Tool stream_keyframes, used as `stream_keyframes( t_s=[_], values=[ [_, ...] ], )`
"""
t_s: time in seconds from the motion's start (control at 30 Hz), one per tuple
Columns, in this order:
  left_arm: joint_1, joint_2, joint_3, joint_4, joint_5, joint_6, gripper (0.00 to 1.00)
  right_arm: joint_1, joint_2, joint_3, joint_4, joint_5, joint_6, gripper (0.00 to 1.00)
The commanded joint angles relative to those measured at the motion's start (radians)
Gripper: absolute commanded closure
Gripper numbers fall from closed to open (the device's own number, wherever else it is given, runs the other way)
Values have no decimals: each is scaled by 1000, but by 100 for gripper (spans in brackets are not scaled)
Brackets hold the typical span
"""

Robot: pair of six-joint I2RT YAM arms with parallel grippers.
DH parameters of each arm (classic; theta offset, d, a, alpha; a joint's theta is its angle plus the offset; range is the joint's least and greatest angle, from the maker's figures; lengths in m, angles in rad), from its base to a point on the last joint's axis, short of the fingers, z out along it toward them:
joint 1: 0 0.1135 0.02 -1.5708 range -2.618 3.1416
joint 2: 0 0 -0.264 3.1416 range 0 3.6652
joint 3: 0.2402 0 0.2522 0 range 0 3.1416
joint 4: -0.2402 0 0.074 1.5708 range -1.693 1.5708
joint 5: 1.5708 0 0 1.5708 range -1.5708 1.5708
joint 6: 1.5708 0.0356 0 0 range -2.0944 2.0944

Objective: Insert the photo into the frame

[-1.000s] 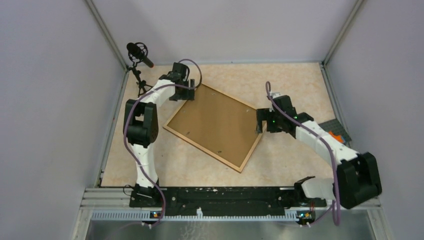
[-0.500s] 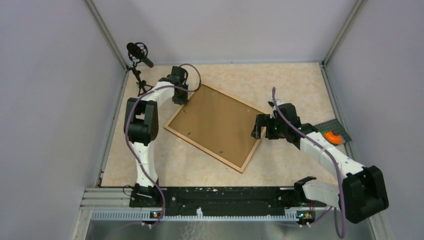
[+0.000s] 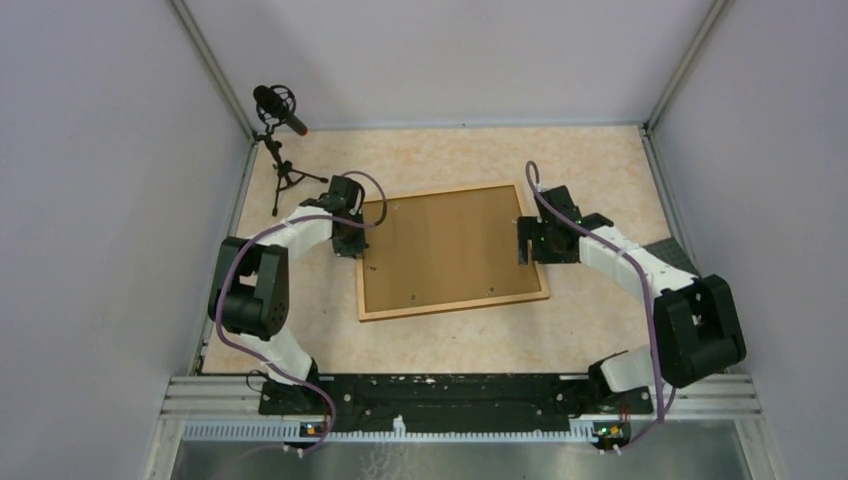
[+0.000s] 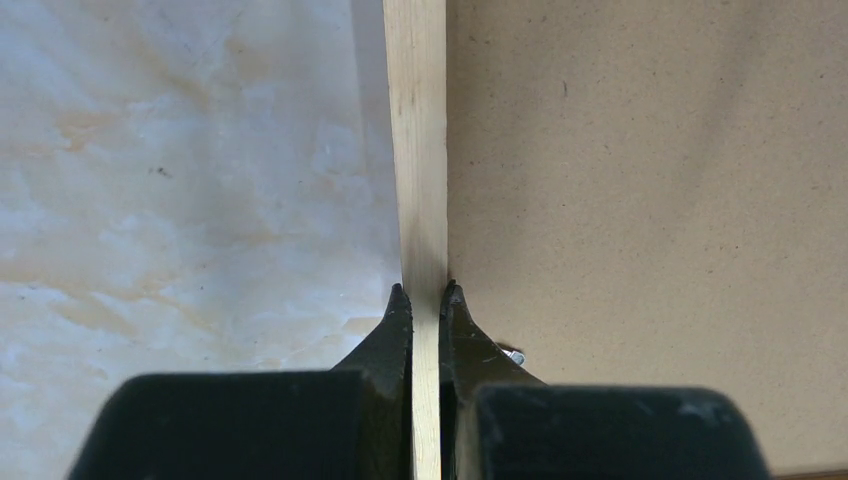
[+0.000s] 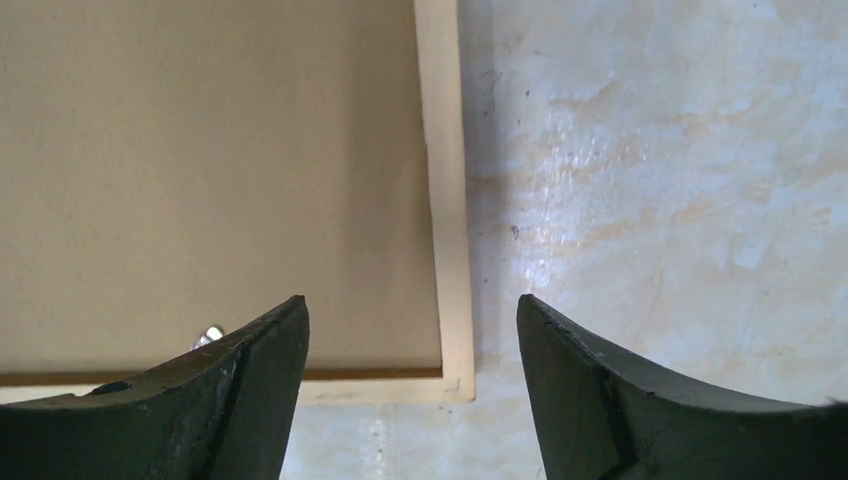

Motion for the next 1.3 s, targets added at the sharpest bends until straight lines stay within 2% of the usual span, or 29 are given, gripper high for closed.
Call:
stream_keyframes(
  t_s=[0.0,0.1,0.2,0.33,0.5,0.57,0.93,1.03,1.27],
  values=[
    [5,-18,-43,-42,-73,26,100,-57,88,99,41,8,-35,25],
    [1,-18,-34,-38,-35,42,100,-88,177,151,94,-98,-97,19],
    [0,-8,-39,-38,-18,36,100,-91,265,214,129,-102,-148,19],
    [-8,-6,-49,-38,-25,26,100,-99,362,287,148,-90,-202,29],
    [-12,1,-52,-31,-24,20,100,-101,409,316,188,-32,-214,33],
    [-13,6,-50,-35,-26,23,100,-101,437,332,199,-27,-204,39],
    [-18,12,-48,-38,-36,25,100,-102,528,398,226,-22,-165,39],
    [-19,13,-51,-37,-37,26,100,-102,549,428,205,-30,-157,47],
    [-21,18,-48,-39,-29,25,100,-102,568,432,169,-9,-90,56]
  ],
)
